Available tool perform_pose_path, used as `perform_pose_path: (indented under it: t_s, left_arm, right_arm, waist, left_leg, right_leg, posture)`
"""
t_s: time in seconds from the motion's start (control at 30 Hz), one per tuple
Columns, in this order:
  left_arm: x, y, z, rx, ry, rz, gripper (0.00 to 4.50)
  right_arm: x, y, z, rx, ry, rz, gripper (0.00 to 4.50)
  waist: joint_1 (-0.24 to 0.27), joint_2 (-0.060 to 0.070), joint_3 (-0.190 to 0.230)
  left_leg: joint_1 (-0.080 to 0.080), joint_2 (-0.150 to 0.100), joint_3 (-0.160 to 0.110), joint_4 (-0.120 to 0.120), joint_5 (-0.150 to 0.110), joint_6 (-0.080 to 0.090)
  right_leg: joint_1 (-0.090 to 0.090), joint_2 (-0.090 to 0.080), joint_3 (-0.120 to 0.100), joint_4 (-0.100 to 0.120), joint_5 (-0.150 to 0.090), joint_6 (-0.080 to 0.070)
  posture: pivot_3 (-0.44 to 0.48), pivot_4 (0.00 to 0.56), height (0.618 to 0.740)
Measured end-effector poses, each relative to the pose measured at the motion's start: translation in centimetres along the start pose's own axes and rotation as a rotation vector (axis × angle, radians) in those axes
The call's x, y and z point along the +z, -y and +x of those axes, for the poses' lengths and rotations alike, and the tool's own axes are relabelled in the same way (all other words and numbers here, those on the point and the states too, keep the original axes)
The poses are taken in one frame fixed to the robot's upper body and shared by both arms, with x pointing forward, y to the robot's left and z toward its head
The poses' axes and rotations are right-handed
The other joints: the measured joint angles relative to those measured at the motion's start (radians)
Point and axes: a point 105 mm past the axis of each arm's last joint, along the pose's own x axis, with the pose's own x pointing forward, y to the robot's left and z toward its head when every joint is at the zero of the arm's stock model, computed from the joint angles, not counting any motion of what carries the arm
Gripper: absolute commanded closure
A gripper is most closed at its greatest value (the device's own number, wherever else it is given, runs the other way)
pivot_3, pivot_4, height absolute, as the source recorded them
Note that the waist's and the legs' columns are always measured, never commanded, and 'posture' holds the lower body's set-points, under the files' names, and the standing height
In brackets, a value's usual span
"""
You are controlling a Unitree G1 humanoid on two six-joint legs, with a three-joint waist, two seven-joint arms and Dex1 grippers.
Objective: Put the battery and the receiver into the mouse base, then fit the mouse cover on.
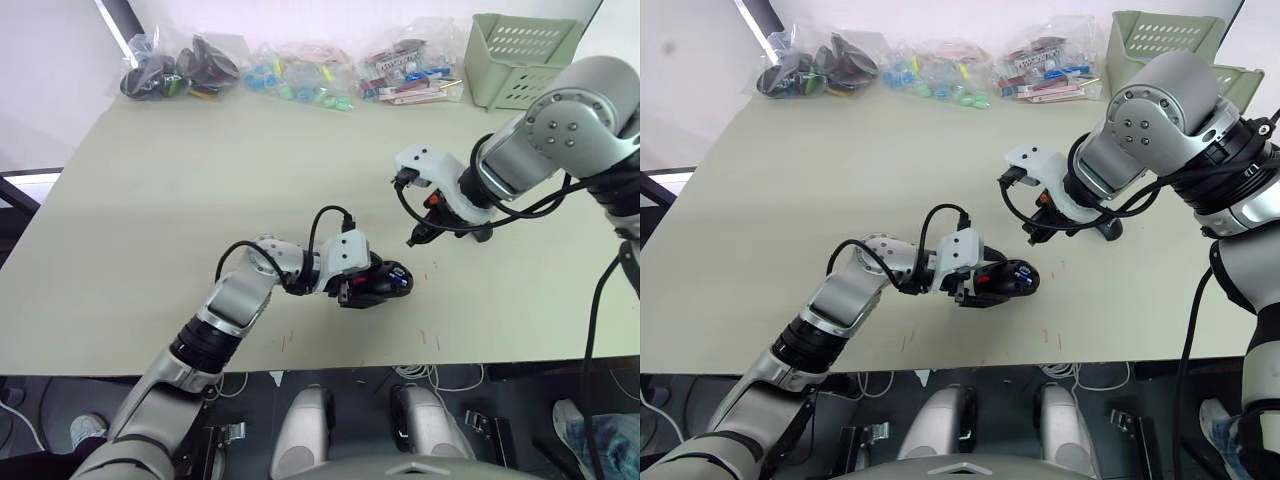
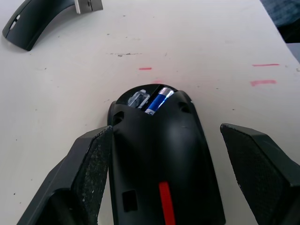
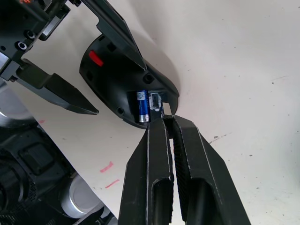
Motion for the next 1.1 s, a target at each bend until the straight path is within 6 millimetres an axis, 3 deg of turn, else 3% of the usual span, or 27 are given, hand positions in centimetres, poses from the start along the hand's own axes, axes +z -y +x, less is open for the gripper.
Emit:
perform_pose_path:
  t_s: [0.5,1.0,1.1]
  left_arm:
    - [-0.67,-0.06,1.04,0.008,-0.043,-0.038,0.62]
    - [-0.60,0.03,0.76,-0.011,-0.040,-0.053,0.62]
    - [-0.54,0.05,0.83,-0.013,-0.039,-0.051,1.36]
  right_arm:
    - [0.19,0.27,0.20,0.000,-0.002,0.008,4.50]
    - [0.26,0.20,0.30,0.001,-0.003,0.004,4.50]
    - [0.21,0.12,0.37,0.008,-0.004,0.006,4.50]
  waist:
    - [-0.001,0.000,0.000]
    - [-0.002,0.000,0.000]
    - [-0.002,0.000,0.000]
  left_leg:
    - [0.001,0.000,0.000,0.001,0.000,0.000]
    - [0.001,-0.001,0.000,0.002,0.000,0.000]
    - [0.001,-0.001,0.000,0.002,0.000,0.000]
  right_leg:
    - [-0.001,0.000,0.000,0.005,0.000,0.000]
    - [-0.002,0.000,0.000,0.009,-0.001,-0.001]
    - [-0.002,0.000,0.000,0.009,-0.001,-0.001]
  posture:
    - [0.000,0.150,0.740]
    - [0.000,0.150,0.740]
    - [0.000,0.150,0.740]
